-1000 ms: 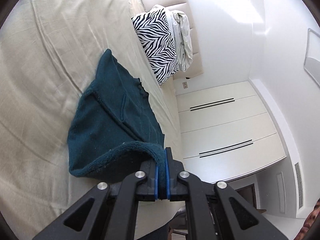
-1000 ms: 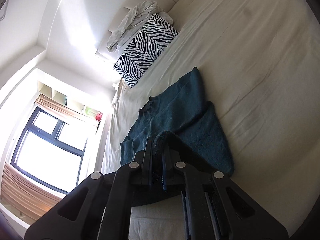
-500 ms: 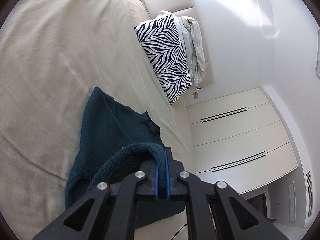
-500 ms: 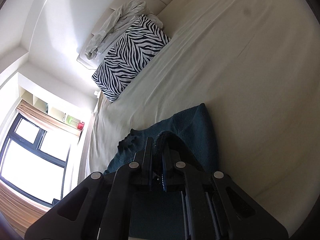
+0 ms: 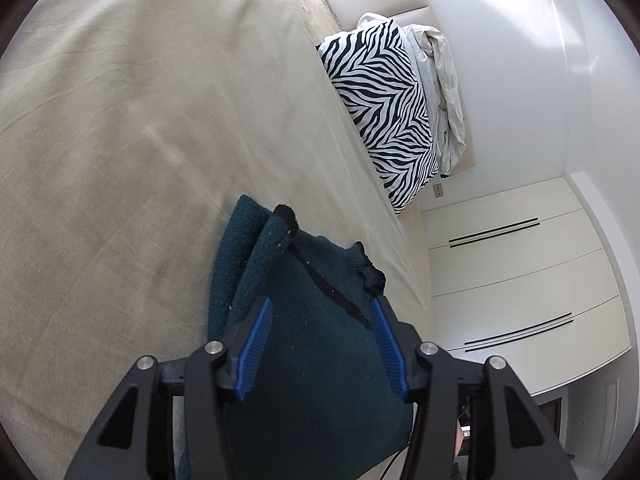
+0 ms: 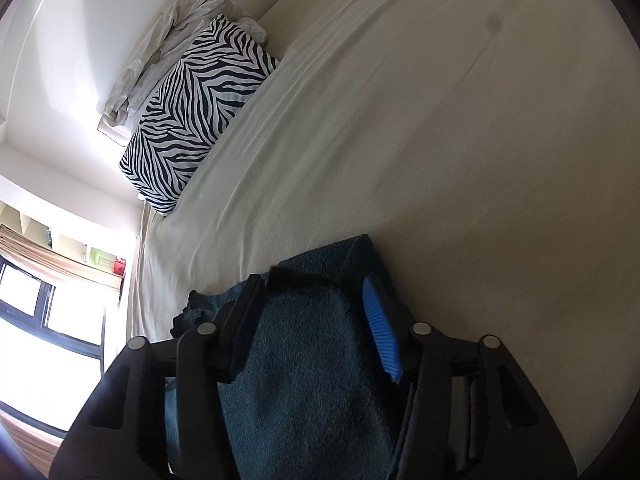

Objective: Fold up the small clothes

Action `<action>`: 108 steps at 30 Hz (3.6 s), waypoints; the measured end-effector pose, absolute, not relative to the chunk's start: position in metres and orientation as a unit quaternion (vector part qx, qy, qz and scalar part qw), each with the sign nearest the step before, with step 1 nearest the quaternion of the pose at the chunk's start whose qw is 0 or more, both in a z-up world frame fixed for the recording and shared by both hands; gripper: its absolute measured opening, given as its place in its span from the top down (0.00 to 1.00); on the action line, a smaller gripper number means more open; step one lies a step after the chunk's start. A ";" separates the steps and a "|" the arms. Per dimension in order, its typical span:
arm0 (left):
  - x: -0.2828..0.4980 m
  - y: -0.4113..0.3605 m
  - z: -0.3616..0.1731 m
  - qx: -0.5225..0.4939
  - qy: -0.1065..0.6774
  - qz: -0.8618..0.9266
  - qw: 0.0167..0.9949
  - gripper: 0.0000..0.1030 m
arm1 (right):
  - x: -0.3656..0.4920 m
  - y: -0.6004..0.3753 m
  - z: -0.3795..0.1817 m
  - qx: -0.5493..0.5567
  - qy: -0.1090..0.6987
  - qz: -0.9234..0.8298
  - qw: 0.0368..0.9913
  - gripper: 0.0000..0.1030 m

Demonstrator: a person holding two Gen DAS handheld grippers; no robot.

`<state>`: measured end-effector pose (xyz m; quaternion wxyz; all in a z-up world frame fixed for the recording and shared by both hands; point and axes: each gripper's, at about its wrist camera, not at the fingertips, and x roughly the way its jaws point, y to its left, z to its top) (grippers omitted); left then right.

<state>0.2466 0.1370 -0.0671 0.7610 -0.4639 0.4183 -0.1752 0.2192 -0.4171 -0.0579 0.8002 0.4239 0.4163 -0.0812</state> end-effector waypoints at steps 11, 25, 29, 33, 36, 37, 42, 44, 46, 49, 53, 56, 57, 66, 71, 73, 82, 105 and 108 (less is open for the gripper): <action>0.181 0.118 -0.047 -0.380 0.413 -0.179 0.808 0.48 | 0.167 -0.403 -0.027 0.350 0.421 -0.059 0.835 0.41; 0.129 0.097 -0.058 -0.267 0.433 -0.141 0.849 0.55 | 0.087 -0.358 -0.023 0.233 0.463 -0.023 0.855 0.45; 0.127 0.099 -0.063 -0.268 0.438 -0.132 0.848 0.63 | 0.079 -0.358 -0.024 0.221 0.465 -0.025 0.857 0.51; 0.124 0.098 -0.062 -0.259 0.434 -0.128 0.853 0.64 | 0.077 -0.361 -0.022 0.219 0.465 -0.023 0.858 0.53; 0.121 0.096 -0.058 -0.251 0.427 -0.122 0.860 0.64 | 0.077 -0.364 -0.024 0.219 0.469 -0.023 0.855 0.58; 0.120 0.096 -0.058 -0.253 0.425 -0.121 0.861 0.64 | 0.077 -0.364 -0.025 0.219 0.471 -0.024 0.854 0.59; 0.121 0.093 -0.059 -0.247 0.427 -0.122 0.861 0.64 | 0.077 -0.366 -0.029 0.208 0.481 -0.031 0.851 0.68; 0.122 0.090 -0.060 -0.242 0.430 -0.124 0.861 0.64 | 0.076 -0.369 -0.031 0.212 0.482 -0.034 0.849 0.71; 0.123 0.087 -0.060 -0.237 0.432 -0.125 0.861 0.64 | 0.075 -0.371 -0.033 0.212 0.485 -0.036 0.848 0.81; 0.126 0.084 -0.062 -0.231 0.439 -0.127 0.859 0.75 | 0.073 -0.371 -0.034 0.204 0.487 -0.036 0.849 0.94; 0.128 0.081 -0.067 -0.225 0.449 -0.131 0.855 0.88 | 0.069 -0.370 -0.030 0.200 0.478 -0.041 0.854 0.95; 0.128 0.079 -0.070 -0.217 0.455 -0.133 0.853 0.92 | 0.064 -0.373 -0.028 0.209 0.472 -0.047 0.855 0.95; 0.128 0.078 -0.070 -0.214 0.456 -0.134 0.853 0.93 | 0.062 -0.374 -0.028 0.213 0.472 -0.048 0.854 0.95; 0.125 0.072 -0.080 -0.197 0.472 -0.141 0.848 0.98 | 0.040 -0.383 -0.036 0.242 0.468 -0.053 0.848 0.96; 0.124 0.073 -0.080 -0.195 0.474 -0.143 0.846 0.98 | 0.041 -0.387 -0.044 0.263 0.462 -0.046 0.846 0.95; 0.121 0.074 -0.081 -0.193 0.474 -0.144 0.847 0.98 | 0.045 -0.386 -0.043 0.258 0.463 -0.046 0.847 0.95; 0.104 0.082 -0.086 -0.210 0.473 -0.145 0.843 0.98 | 0.058 -0.379 -0.044 0.231 0.476 -0.043 0.848 0.95; 0.112 0.080 -0.053 -0.180 0.416 -0.114 0.884 0.64 | 0.058 -0.373 -0.043 0.217 0.482 -0.039 0.848 0.94; 0.113 0.085 -0.054 -0.182 0.415 -0.103 0.885 0.64 | 0.059 -0.374 -0.044 0.218 0.483 -0.038 0.847 0.94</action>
